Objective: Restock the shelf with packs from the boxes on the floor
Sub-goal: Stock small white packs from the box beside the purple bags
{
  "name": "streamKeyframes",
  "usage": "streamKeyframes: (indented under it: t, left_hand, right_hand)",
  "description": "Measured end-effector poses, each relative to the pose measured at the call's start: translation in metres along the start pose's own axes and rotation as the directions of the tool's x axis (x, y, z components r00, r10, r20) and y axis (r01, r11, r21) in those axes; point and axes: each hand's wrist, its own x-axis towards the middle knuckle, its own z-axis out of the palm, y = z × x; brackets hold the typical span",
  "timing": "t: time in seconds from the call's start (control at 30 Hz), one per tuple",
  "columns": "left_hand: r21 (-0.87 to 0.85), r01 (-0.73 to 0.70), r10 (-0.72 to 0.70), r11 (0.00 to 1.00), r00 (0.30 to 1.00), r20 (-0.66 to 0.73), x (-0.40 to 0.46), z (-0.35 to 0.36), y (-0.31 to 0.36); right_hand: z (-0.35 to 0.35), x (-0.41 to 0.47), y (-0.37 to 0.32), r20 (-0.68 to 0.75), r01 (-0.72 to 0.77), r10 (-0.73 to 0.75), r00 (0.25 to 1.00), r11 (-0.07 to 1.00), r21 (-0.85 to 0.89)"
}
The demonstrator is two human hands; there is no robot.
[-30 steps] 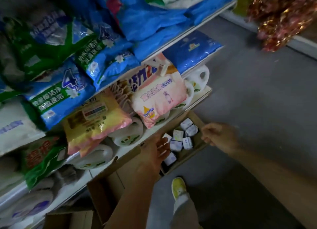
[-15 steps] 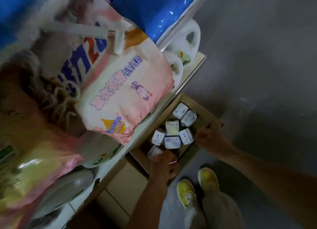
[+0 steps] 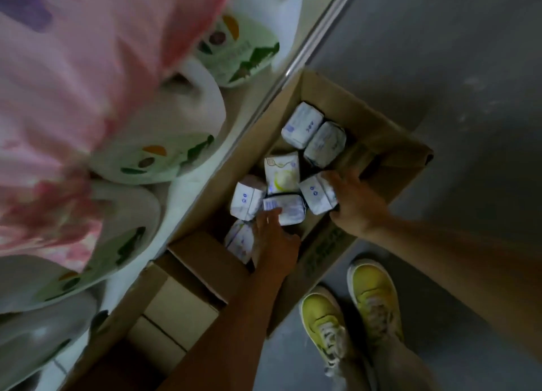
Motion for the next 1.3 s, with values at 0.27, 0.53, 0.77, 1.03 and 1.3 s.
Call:
streamKeyframes:
  t: [0.27,0.53,0.77,1.03,1.3]
  left_hand:
    - [0.606,-0.193,0.318,0.772,0.942,-0.105,0.066,0.053,-0.026]
    - [0.833,-0.282,0.374,0.476,0.922,0.098,0.097,0.064,-0.039]
    - [0.825,-0.368,0.383,0.428,0.901,0.203,0.103,0.058,-0.035]
    - [0.693,-0.232,0.252,0.682,0.965,0.075,0.064,0.034,-0.033]
    - [-0.302,0.265,-0.296,0.916,0.953,-0.061,0.003,-0.029,-0.003]
  right_hand:
    - [0.052,0.066,0.011,0.027,0.011,-0.007,1.000,0.984,-0.180]
    - [0.078,0.085,0.011,-0.145,-0.039,-0.007,0.989,0.950,-0.309]
    - [0.077,0.091,0.004,-0.138,-0.082,0.045,0.989,0.959,-0.270]
    - [0.050,0.063,0.013,-0.090,-0.043,0.044,0.995,0.999,0.016]
    - [-0.010,-0.015,0.005,-0.040,-0.095,0.135,0.990,0.851,0.516]
